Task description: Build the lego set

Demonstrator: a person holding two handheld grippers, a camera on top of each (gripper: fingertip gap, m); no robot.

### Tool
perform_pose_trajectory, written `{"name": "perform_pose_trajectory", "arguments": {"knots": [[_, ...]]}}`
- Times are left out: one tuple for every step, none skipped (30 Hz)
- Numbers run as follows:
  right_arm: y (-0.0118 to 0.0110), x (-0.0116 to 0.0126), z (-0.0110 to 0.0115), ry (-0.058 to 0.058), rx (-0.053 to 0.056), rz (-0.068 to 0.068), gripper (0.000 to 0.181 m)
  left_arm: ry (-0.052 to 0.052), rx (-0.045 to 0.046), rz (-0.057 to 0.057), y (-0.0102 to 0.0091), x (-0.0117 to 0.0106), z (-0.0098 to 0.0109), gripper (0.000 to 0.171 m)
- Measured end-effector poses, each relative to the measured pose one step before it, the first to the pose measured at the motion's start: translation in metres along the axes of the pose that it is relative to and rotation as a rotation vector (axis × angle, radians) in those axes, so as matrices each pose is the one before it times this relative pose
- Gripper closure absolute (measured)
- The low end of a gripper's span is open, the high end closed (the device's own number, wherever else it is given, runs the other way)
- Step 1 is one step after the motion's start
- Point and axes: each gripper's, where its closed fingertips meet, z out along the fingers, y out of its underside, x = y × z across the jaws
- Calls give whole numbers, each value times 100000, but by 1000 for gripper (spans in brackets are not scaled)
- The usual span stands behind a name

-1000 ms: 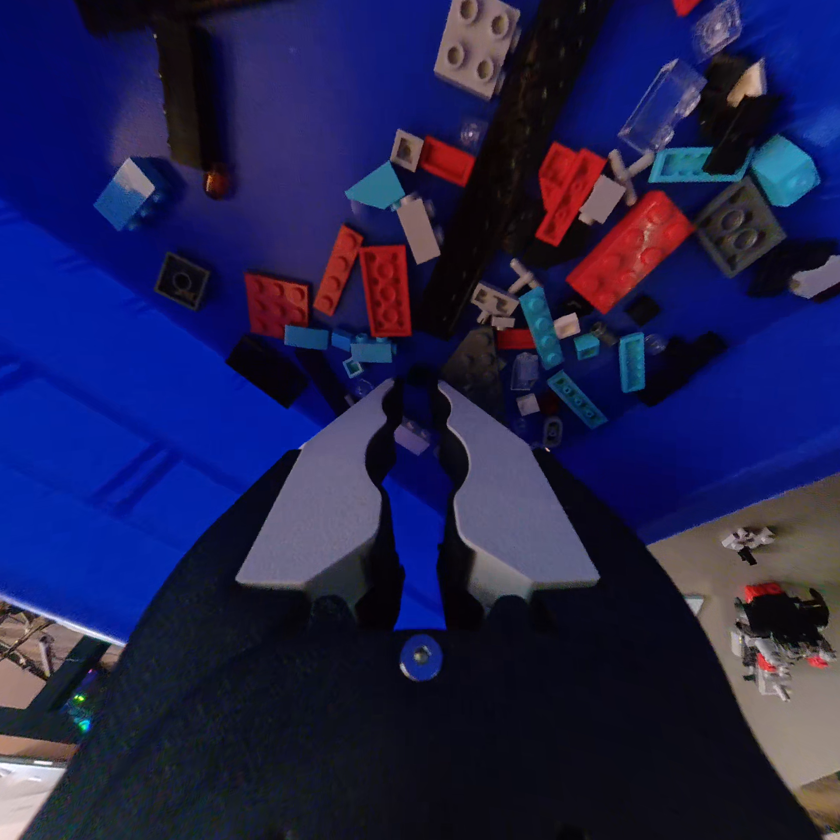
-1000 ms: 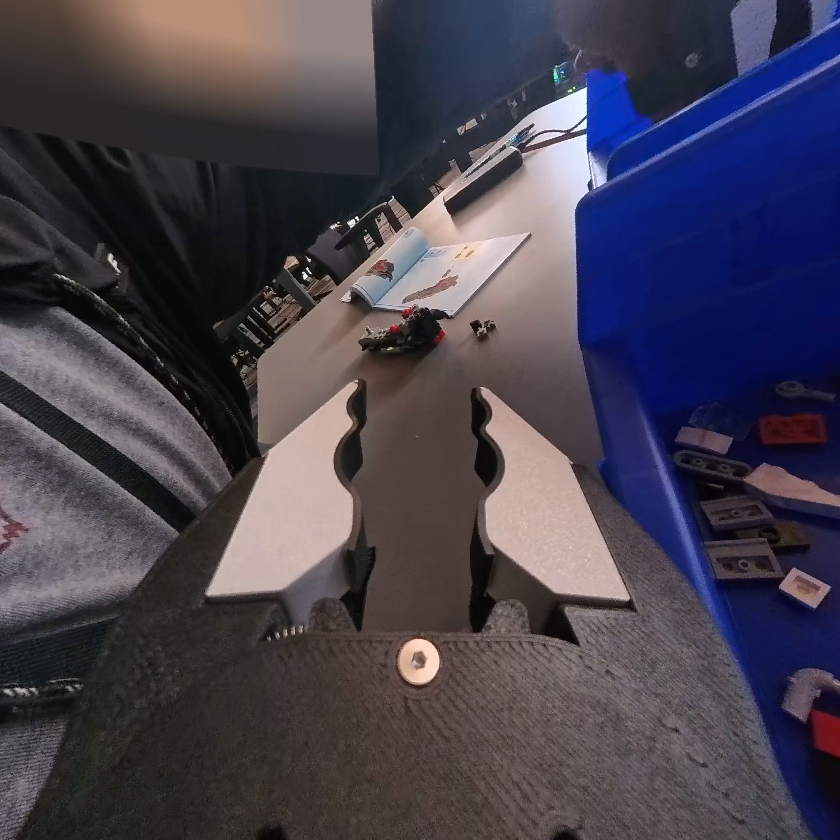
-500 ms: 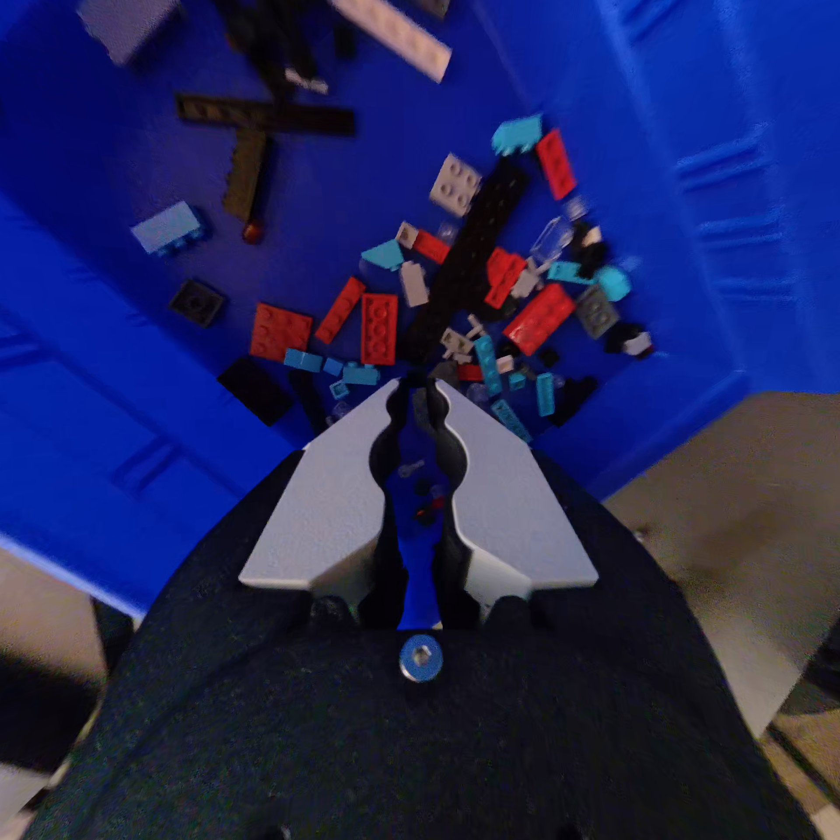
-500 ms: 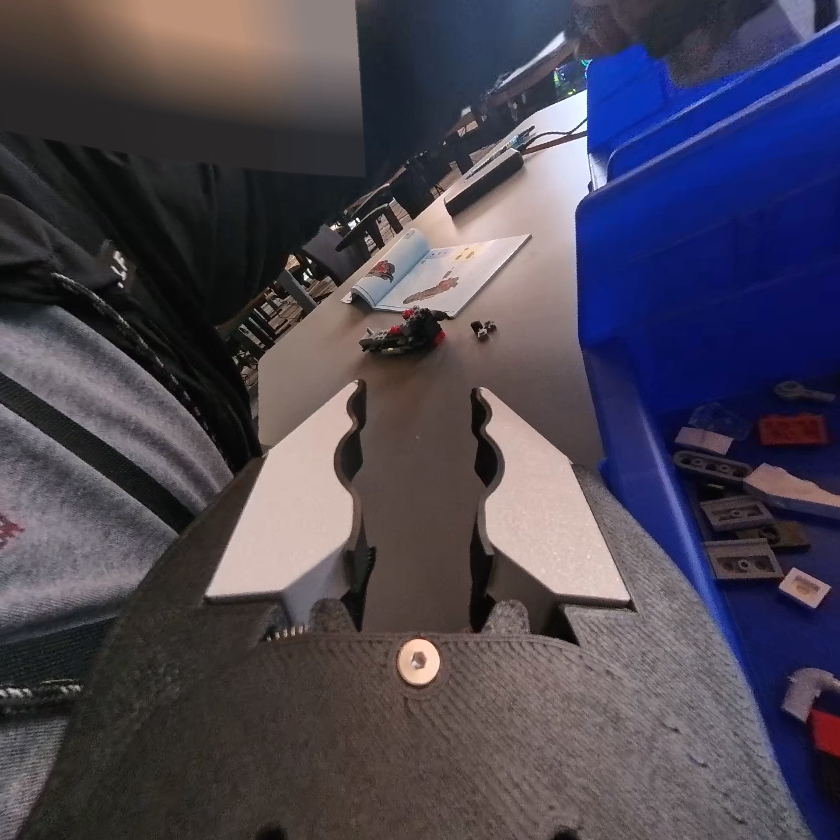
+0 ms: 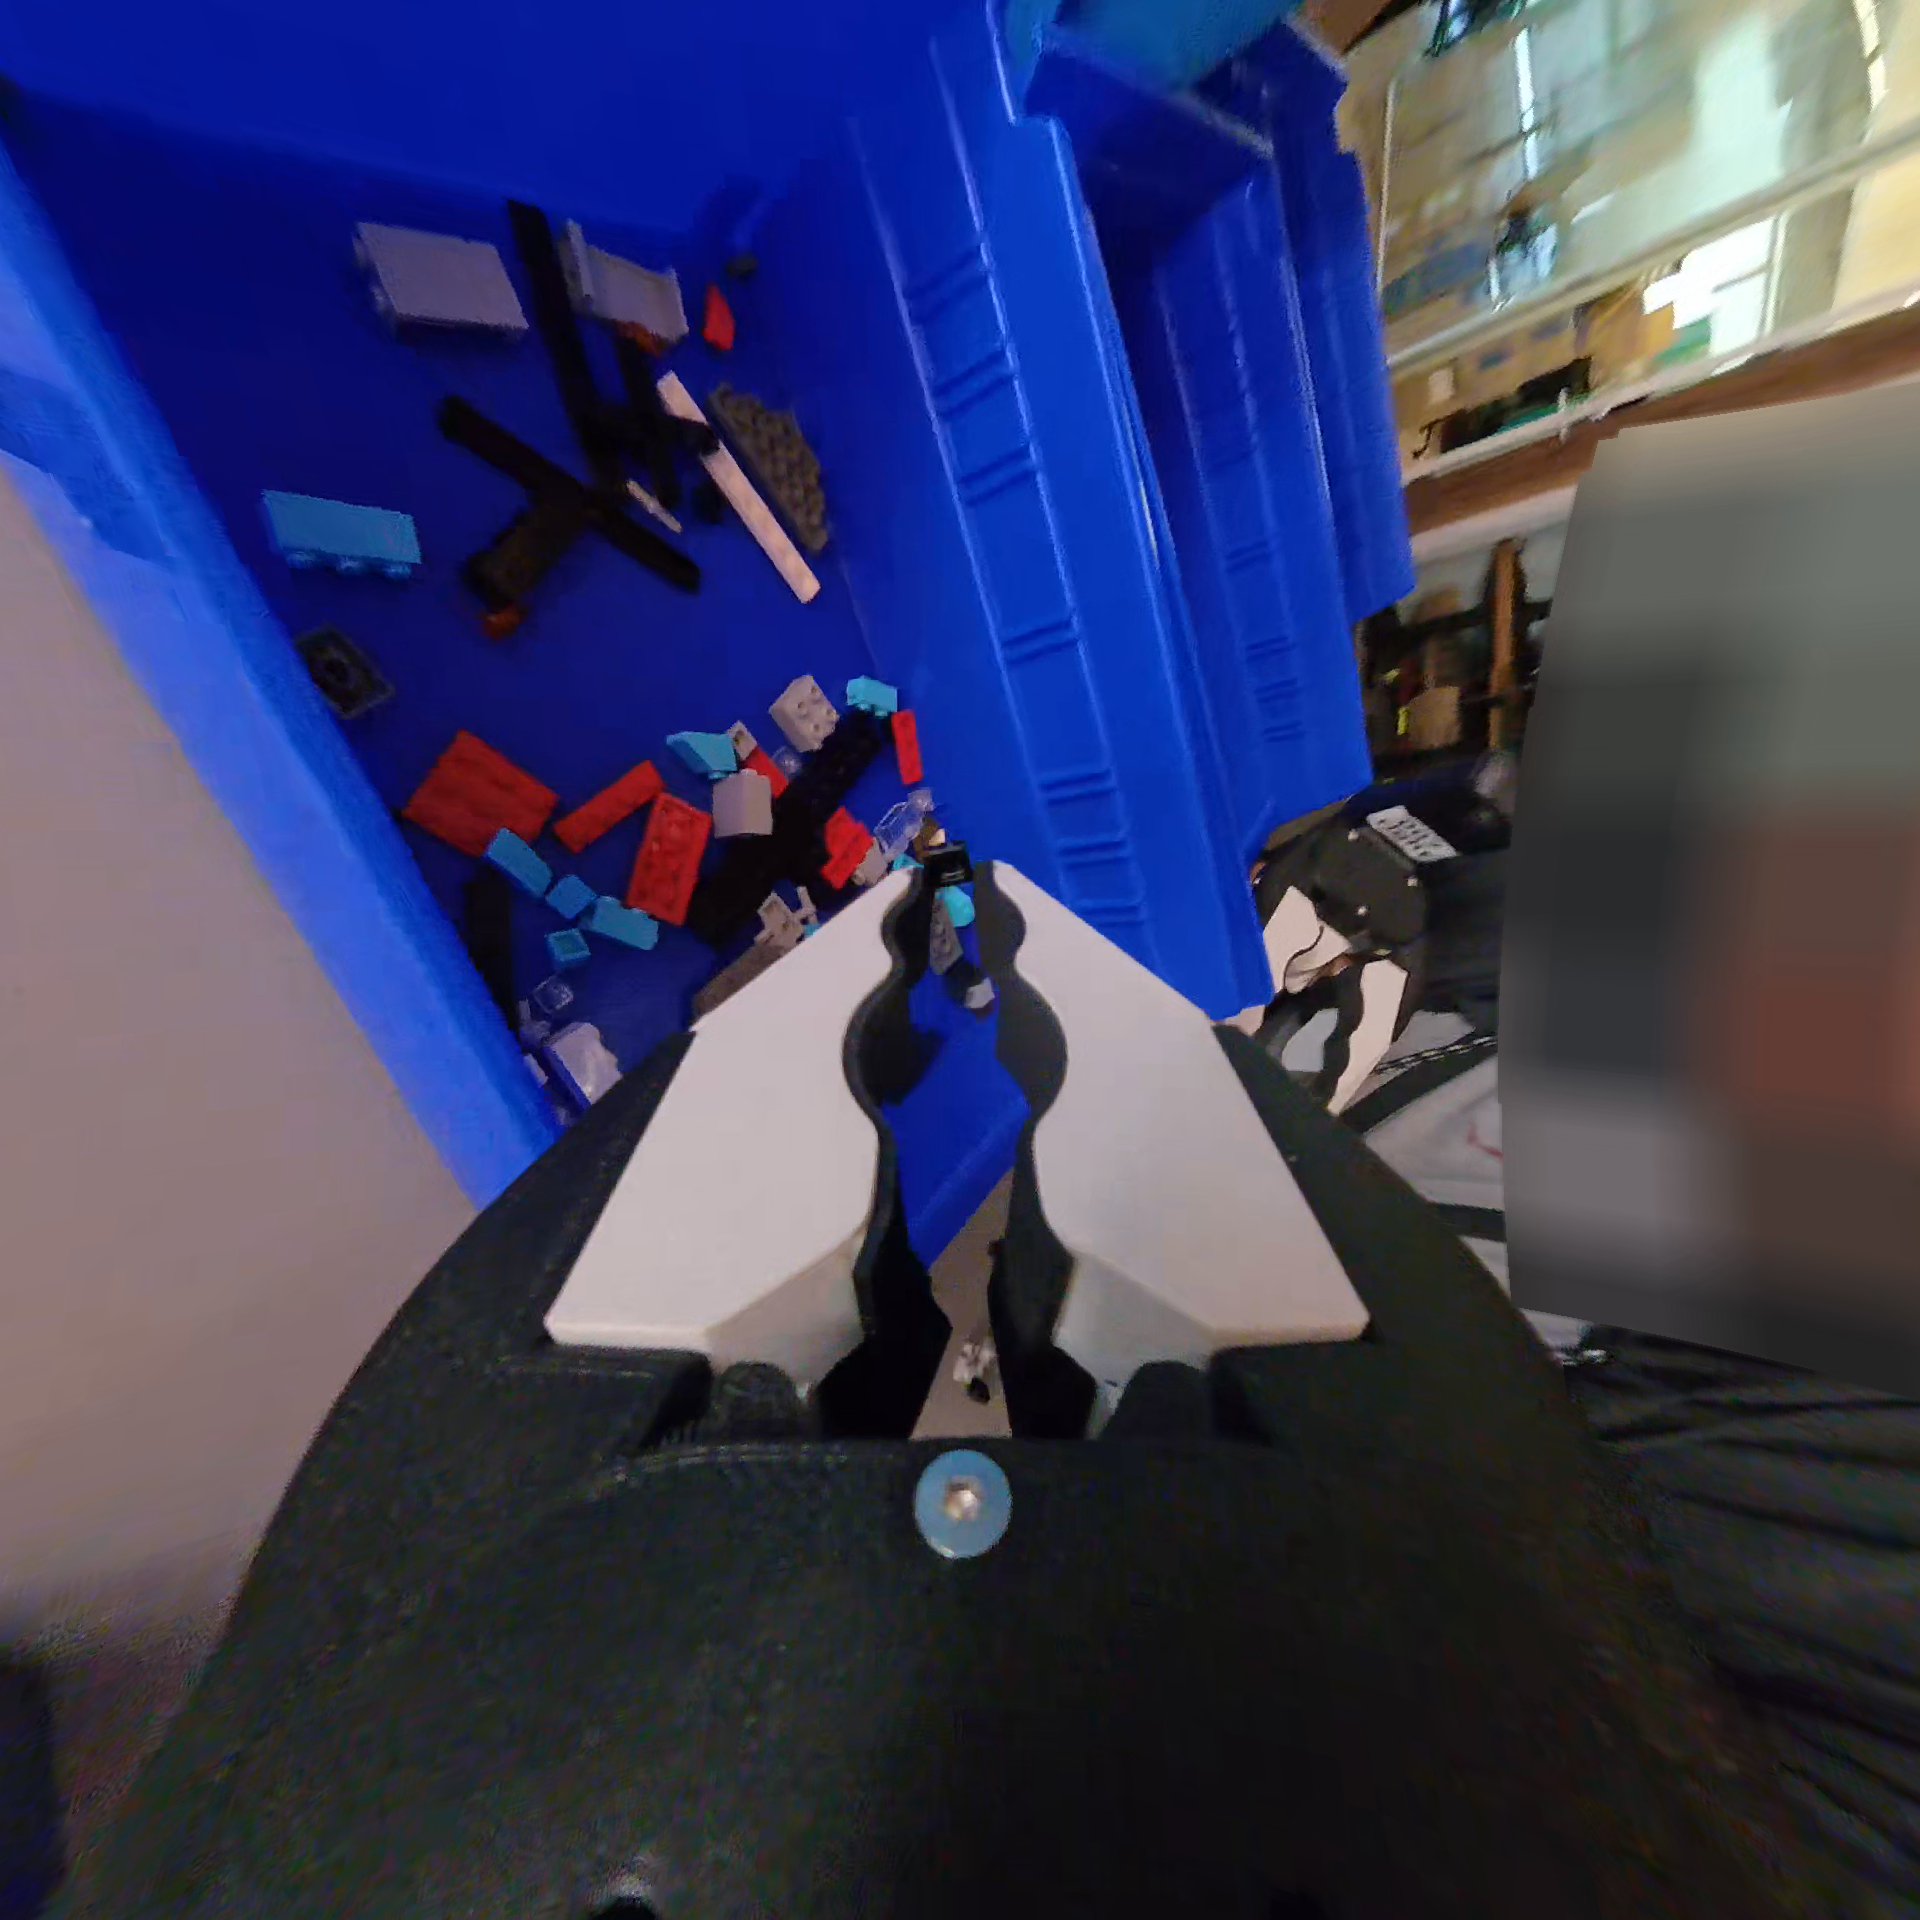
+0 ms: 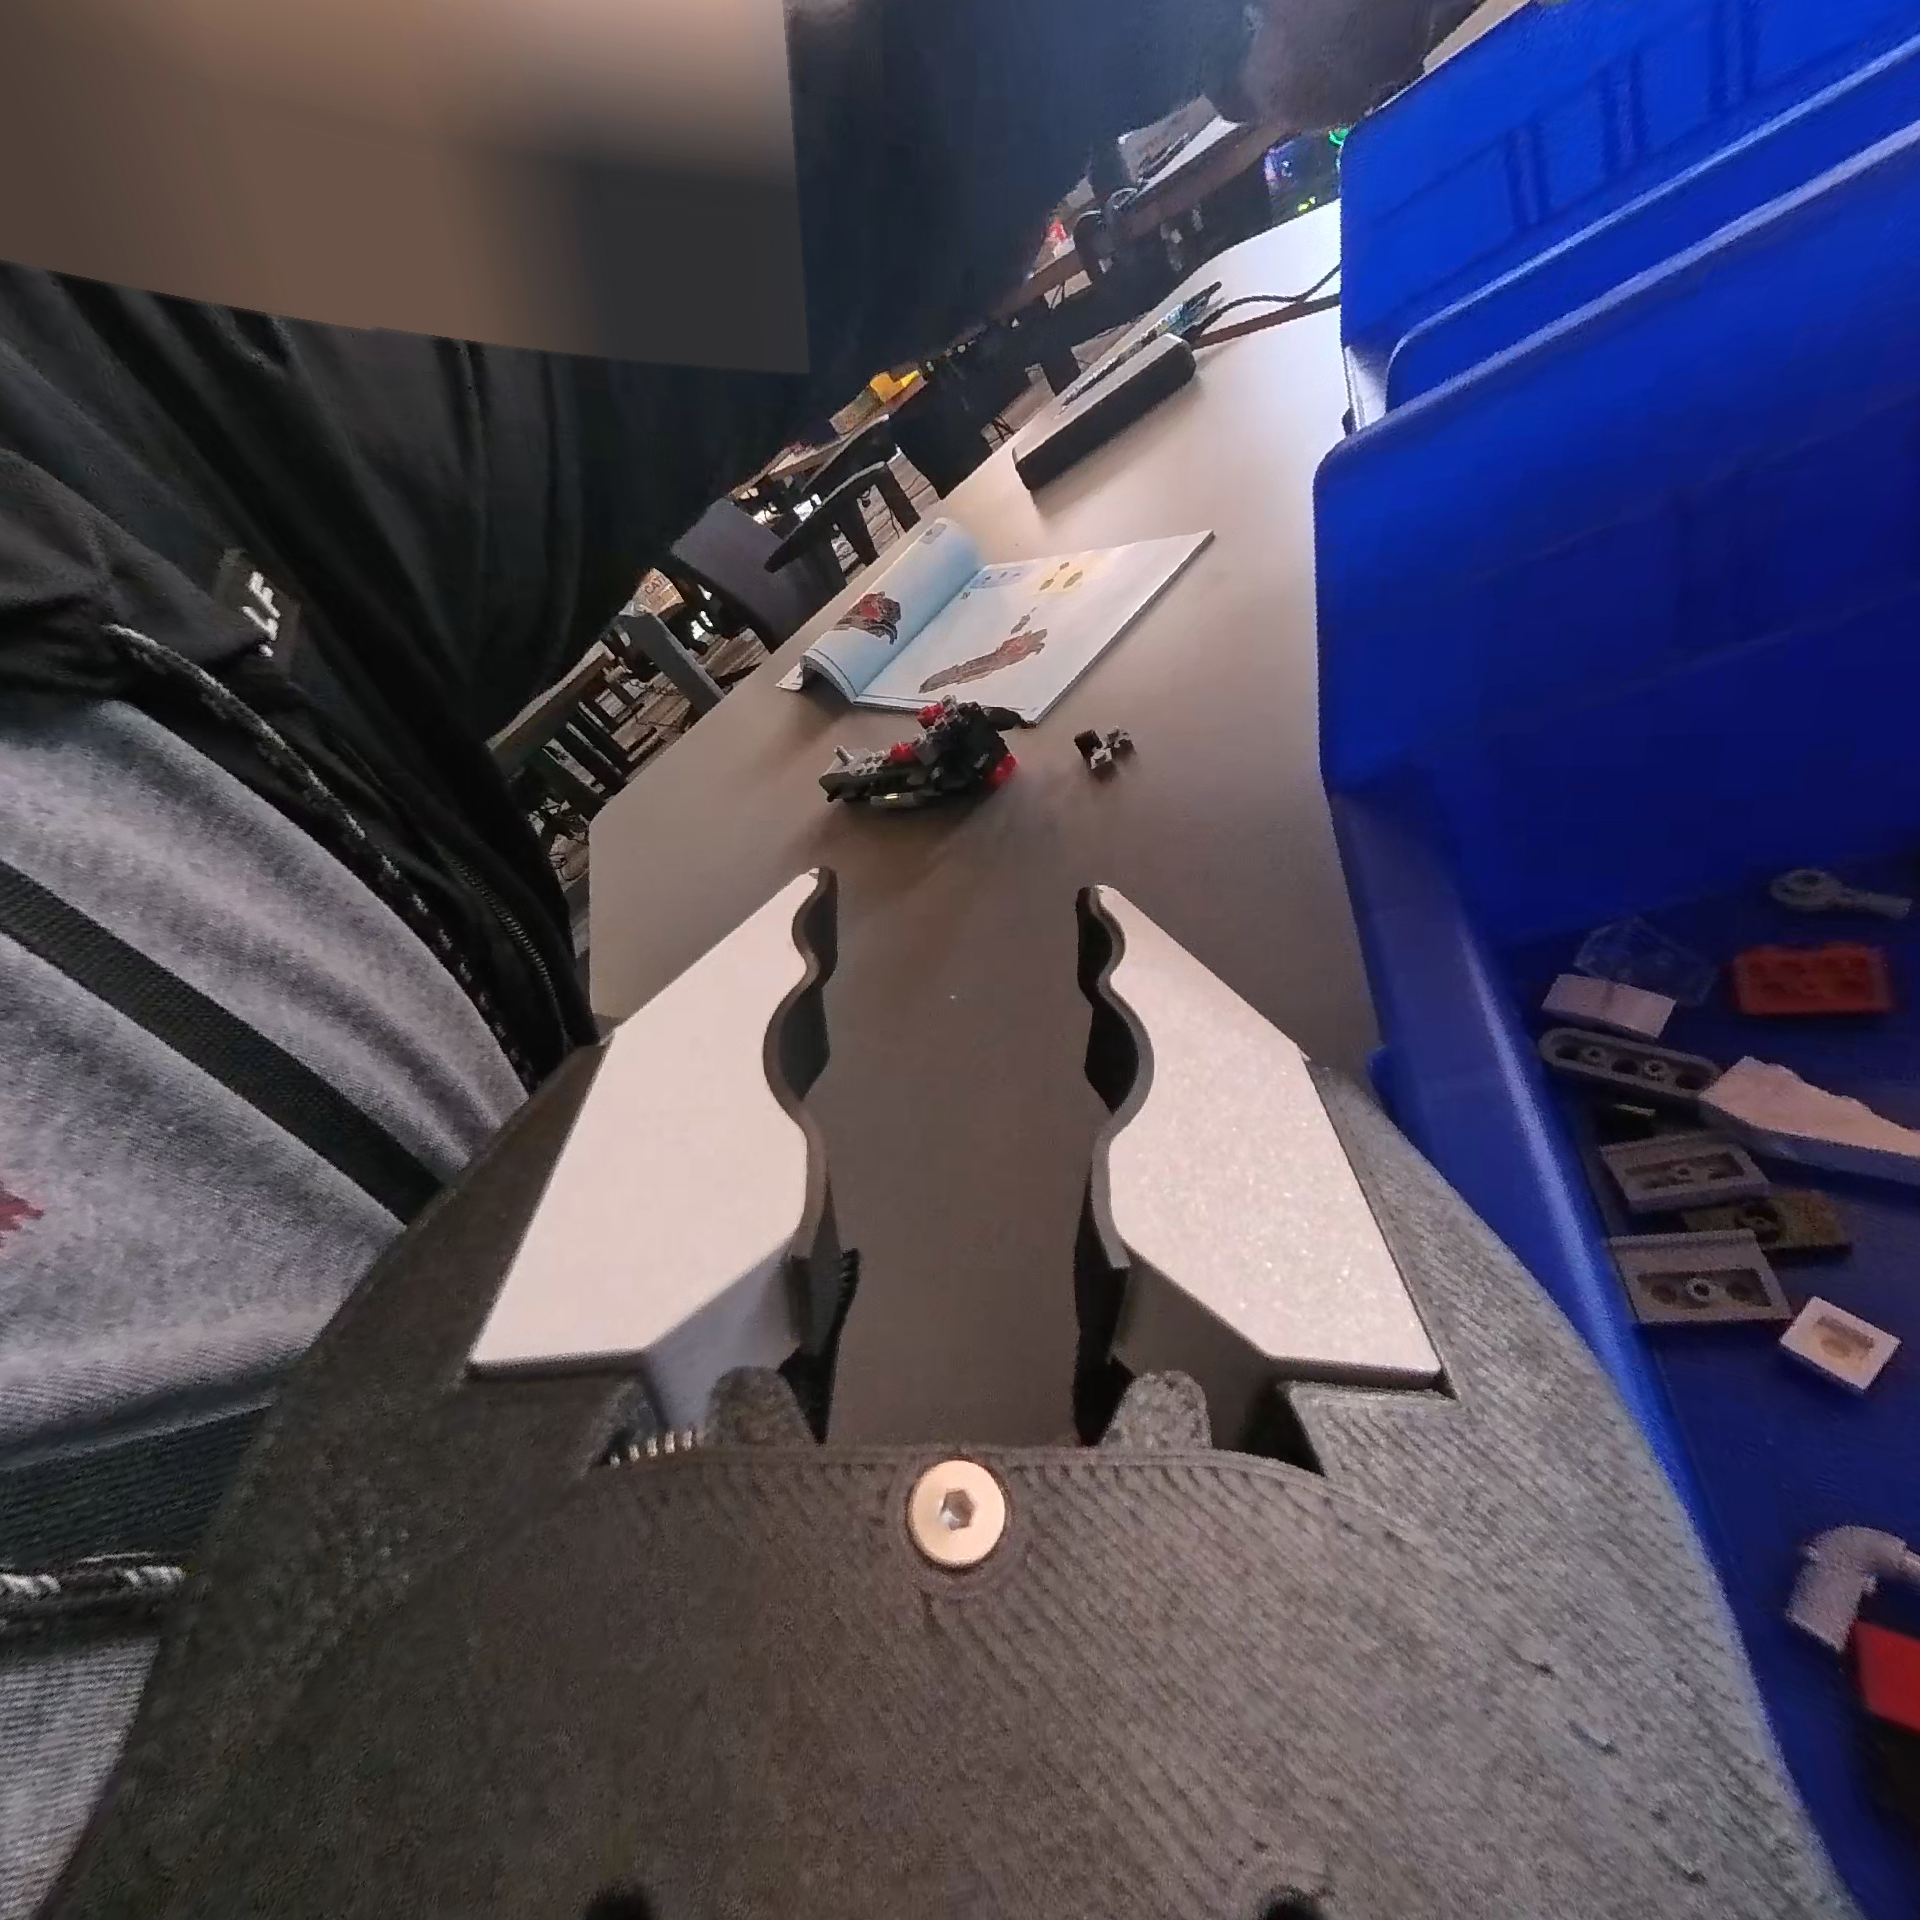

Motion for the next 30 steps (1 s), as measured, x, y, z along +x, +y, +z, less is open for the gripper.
{"name": "perform_pose_trajectory", "arguments": {"knots": [[13,4,9,18,-32,26,134,137,1443,-1105,-231,-188,-211,164],[-1,6,0,-7,-31,16,134,297,1127,-694,-189,-86,-171,164],[2,-3,9,-1,-14,10,134,-13,596,-590,-117,-101,-134,164],[1,0,0,2,-7,7,134,-573,368,-396,-74,-143,-100,164],[3,-3,-2,-18,-21,6,134,-589,-24,-46,-21,-111,-53,164],[-1,-4,0,-33,4,-9,134,378,104,-164,-20,52,-28,164],[-3,1,-8,-20,21,-12,134,-56,-36,-284,16,-28,7,164],[-2,-2,1,-16,13,-7,134,-777,-466,251,77,-118,31,164],[2,-9,0,-19,26,-18,134,634,155,-24,9,70,36,164],[-2,0,1,-7,16,-7,134,690,372,-453,-24,50,23,164],[0,1,0,7,-2,5,134,5,134,166,14,-38,2,164],[-1,0,0,4,7,3,134,743,289,238,-21,96,-21,164],[0,1,0,7,-2,5,134,52,158,-88,9,-17,-21,164],[-1,0,0,1,6,1,134,148,140,176,8,7,-34,164],[-3,3,-8,0,23,-8,134,644,162,15,-4,94,-16,164],[-2,2,1,13,13,0,134,320,155,92,2,61,-32,164],[2,0,9,23,-13,15,134,-77,-25,118,17,-11,-21,164],[-2,11,1,38,-22,27,134,-38,-24,123,18,-1,-34,164],[1,0,-1,6,-9,9,134,-420,-146,113,33,-64,-16,164],[-1,-2,1,-19,8,-16,134,-16,72,28,4,-13,-20,164],[-2,-2,1,-24,12,-18,134,-185,44,-56,-1,-41,-11,164],[-1,0,0,-2,4,-2,134,-518,-263,316,35,-46,0,164],[1,1,0,11,-6,8,134,-735,-530,486,73,-41,36,164],[2,0,-1,-2,-15,1,134,-969,-654,651,70,-52,52,164],[1,-1,-1,-12,-7,-6,134,-1151,-788,680,90,-54,57,163],[-1,-1,0,-7,4,-4,134,-1069,-640,793,75,-22,60,163],[0,0,0,5,-3,5,134,-946,-591,620,67,-8,57,163],[1,0,0,2,-6,2,134,-884,-637,568,89,0,52,163],[1,1,-1,11,-7,8,134,-941,-632,711,86,-17,50,163],[-4,9,1,16,-10,13,134,-990,-585,604,94,-25,28,164]]}}
